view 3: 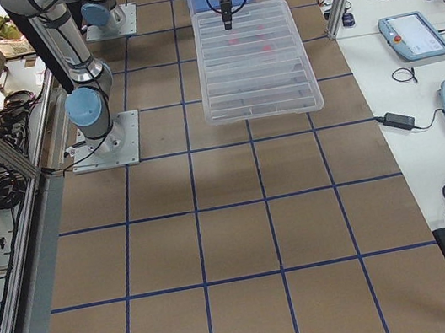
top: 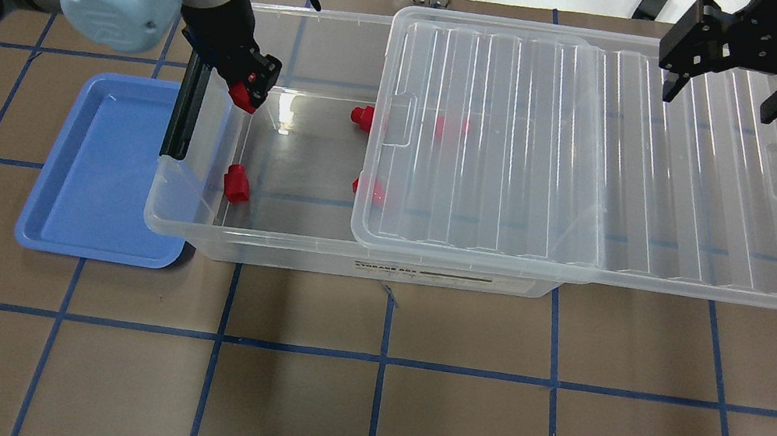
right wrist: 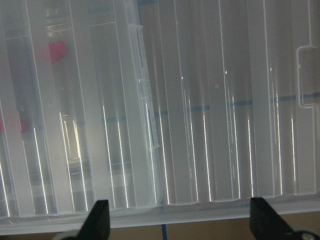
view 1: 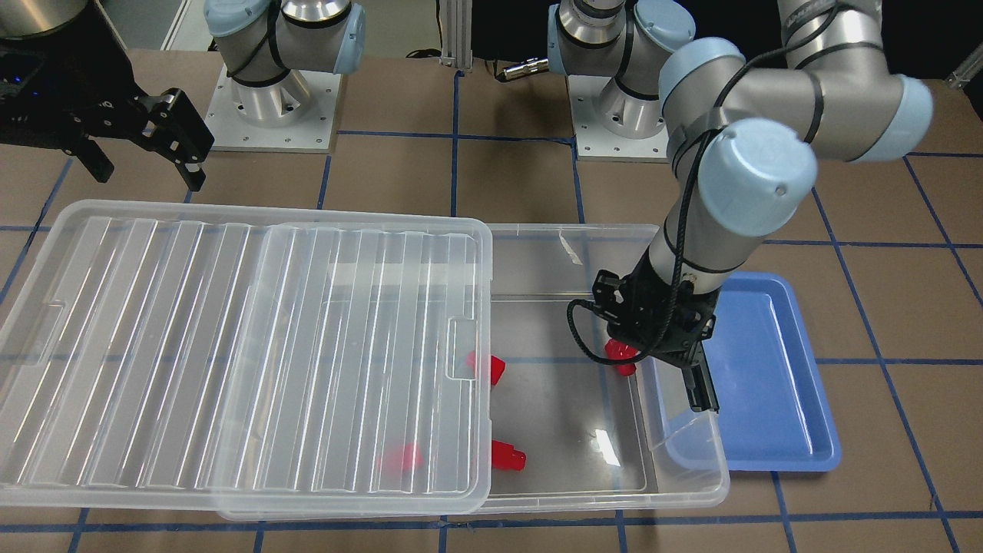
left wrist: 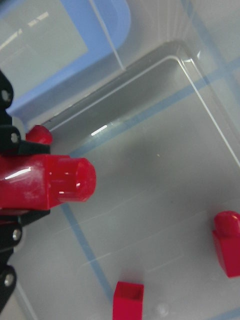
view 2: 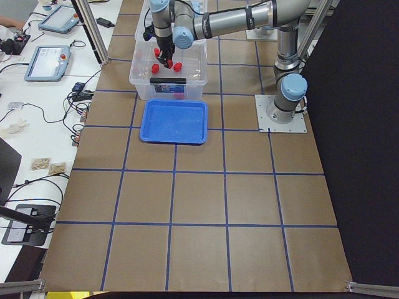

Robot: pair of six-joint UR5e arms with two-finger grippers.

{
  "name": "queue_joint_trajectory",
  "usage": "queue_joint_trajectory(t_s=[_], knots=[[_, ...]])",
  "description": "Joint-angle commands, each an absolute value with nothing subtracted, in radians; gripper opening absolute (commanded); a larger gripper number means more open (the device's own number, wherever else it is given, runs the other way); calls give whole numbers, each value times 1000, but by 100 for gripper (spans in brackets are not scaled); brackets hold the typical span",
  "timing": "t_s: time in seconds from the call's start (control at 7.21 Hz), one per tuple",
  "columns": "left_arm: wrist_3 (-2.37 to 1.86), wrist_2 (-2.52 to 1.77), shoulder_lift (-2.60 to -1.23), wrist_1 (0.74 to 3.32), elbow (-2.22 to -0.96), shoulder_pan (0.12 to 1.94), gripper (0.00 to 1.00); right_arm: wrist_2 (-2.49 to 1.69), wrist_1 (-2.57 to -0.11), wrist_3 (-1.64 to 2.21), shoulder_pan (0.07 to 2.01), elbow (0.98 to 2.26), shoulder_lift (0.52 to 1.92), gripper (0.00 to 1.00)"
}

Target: Place red block in blue tray from box

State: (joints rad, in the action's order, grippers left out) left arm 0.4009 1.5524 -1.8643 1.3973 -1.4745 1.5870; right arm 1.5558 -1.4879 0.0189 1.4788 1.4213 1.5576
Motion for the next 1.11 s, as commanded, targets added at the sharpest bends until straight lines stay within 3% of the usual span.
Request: queue_joint_trajectory(t_s=[0.0,0.42,0.97], knots=[[341,1552,-1823,1525,-1388,1490,0,1557,-1488,18,1479,1422,1557,100],[374,1545,-1851,1531,-1410,1232,0,1562,-1488,9,1479,1424,1555,100],[463,1546,-1900,1236,-1659,1197,0,1566,-1494,0,1477,1424,1554,100]])
